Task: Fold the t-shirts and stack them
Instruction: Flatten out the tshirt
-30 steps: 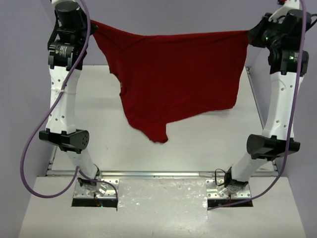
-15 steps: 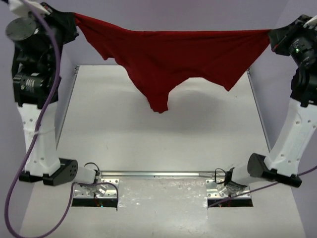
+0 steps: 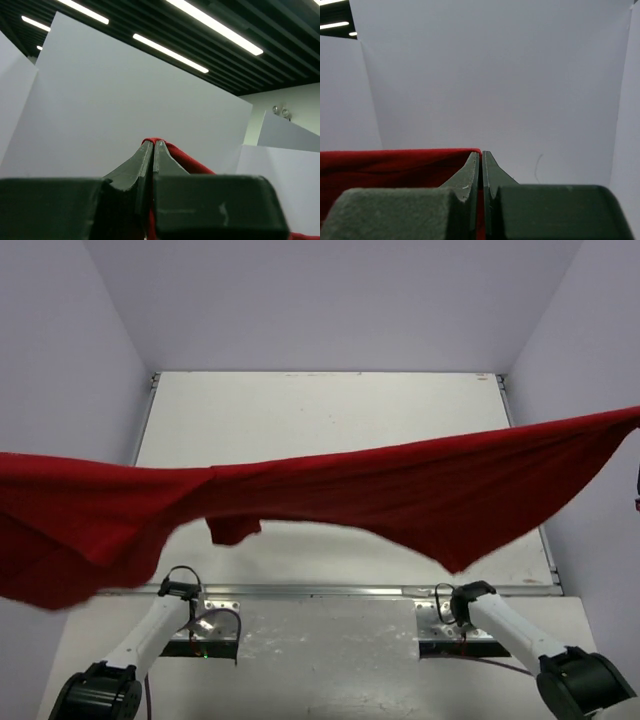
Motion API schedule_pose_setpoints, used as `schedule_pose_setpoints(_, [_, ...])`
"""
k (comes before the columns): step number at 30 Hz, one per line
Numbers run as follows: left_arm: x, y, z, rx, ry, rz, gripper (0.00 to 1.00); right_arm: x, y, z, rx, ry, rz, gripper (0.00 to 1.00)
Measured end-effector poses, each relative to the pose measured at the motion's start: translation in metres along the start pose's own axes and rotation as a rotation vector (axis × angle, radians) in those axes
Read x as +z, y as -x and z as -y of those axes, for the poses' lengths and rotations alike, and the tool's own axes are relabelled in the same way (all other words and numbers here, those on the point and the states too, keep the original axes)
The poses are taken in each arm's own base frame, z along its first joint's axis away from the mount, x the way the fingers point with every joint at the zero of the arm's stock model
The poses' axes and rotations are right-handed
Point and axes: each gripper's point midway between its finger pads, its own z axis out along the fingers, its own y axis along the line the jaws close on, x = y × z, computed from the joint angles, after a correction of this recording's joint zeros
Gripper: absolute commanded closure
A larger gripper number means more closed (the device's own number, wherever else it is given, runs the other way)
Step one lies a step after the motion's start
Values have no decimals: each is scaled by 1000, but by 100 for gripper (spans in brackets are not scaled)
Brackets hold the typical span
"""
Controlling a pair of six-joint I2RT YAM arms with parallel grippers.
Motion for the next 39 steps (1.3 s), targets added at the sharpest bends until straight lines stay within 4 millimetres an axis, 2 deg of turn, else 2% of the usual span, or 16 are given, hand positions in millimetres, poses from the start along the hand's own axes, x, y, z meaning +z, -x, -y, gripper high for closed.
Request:
schedule_pose_setpoints(2, [-1, 0, 2, 0, -9, 0, 100, 5, -9, 3, 3, 9, -27, 99])
schedule_pose_setpoints(4, [5, -17, -5, 5, 9, -47, 100, 24, -37, 4, -5, 14, -102, 99])
schedule_pose_setpoints(6, [19, -45, -16, 10, 44, -120, 100, 55, -83, 1, -28, 6, -223, 99])
schedule_pose_setpoints(8, [41, -88, -32, 10, 98, -226, 100, 91, -139, -2, -58, -2, -353, 99])
schedule_pose_setpoints(10, [66, -143, -54, 18, 163, -345, 100, 123, -204, -4, -93, -14, -497, 99])
schedule_pose_setpoints(13, [101, -253, -99, 35, 275, -560, 100, 159, -301, -5, -149, -20, -702, 99])
schedule_pose_setpoints(15, [105, -320, -127, 52, 332, -687, 100, 173, -351, -3, -172, -20, -805, 99])
schedule_pose_setpoints(18, [91, -434, -176, 87, 423, -913, 100, 191, -389, 16, -161, -44, -878, 99])
schedule_pose_setpoints(21, [98, -494, -201, 121, 453, -1018, 100, 216, -386, 50, -125, -97, -832, 99])
schedule_pose_setpoints(23, [125, -504, -203, 128, 425, -972, 100, 229, -373, 68, -98, -124, -776, 99])
schedule_pose_setpoints(25, [149, -494, -196, 123, 383, -892, 100, 237, -354, 84, -71, -148, -715, 99])
schedule_pose_setpoints(28, [175, -452, -176, 126, 316, -758, 100, 240, -329, 105, -19, -157, -641, 99])
schedule_pose_setpoints(31, [192, -393, -149, 125, 249, -617, 100, 233, -314, 130, 23, -184, -607, 99])
schedule_pose_setpoints(33, [194, -357, -128, 115, 188, -546, 100, 225, -312, 140, 49, -195, -611, 99])
schedule_pose_setpoints(35, [184, -330, -110, 102, 133, -510, 100, 219, -317, 135, 76, -169, -628, 99])
schedule_pose_setpoints(39, [142, -318, -104, 93, 102, -511, 100, 192, -341, 112, 153, -98, -691, 99])
